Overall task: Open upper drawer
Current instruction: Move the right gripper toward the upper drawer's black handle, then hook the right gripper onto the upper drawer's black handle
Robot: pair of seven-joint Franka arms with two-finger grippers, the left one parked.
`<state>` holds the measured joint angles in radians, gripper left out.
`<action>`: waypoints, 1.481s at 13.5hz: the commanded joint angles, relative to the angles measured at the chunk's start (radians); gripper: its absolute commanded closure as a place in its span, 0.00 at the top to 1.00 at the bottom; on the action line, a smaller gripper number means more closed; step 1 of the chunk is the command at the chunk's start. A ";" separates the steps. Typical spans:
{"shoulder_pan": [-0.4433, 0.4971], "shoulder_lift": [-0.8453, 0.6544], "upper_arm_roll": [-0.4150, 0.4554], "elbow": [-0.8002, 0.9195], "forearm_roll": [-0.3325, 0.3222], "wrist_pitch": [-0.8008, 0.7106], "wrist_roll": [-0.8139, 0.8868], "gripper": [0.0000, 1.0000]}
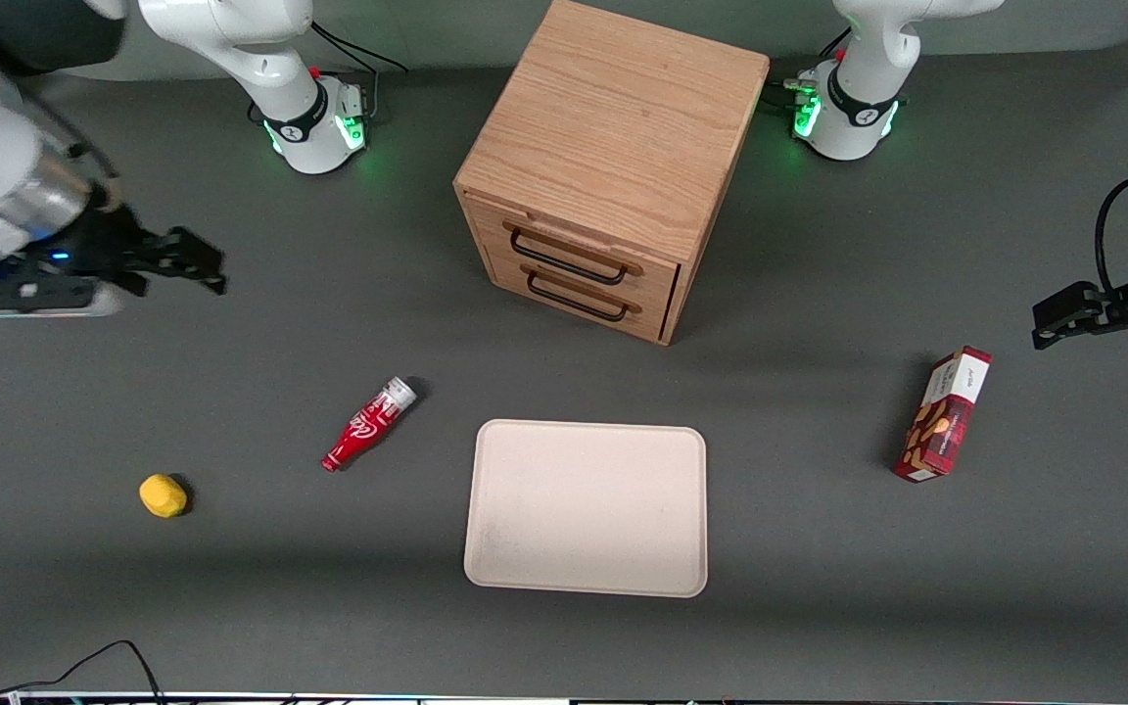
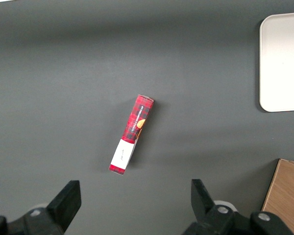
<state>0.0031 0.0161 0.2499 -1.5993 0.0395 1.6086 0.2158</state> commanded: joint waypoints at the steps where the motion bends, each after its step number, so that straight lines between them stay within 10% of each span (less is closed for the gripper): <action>1: 0.009 0.093 0.154 0.100 0.002 -0.009 -0.007 1.00; 7: 0.123 0.310 0.370 0.203 -0.059 0.082 -0.065 1.00; 12: 0.179 0.409 0.426 0.208 -0.177 0.158 -0.210 1.00; 20: 0.207 0.510 0.453 0.145 -0.184 0.238 -0.216 1.00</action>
<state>0.2055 0.4938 0.6976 -1.4542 -0.1179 1.8117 0.0207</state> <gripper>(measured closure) 0.000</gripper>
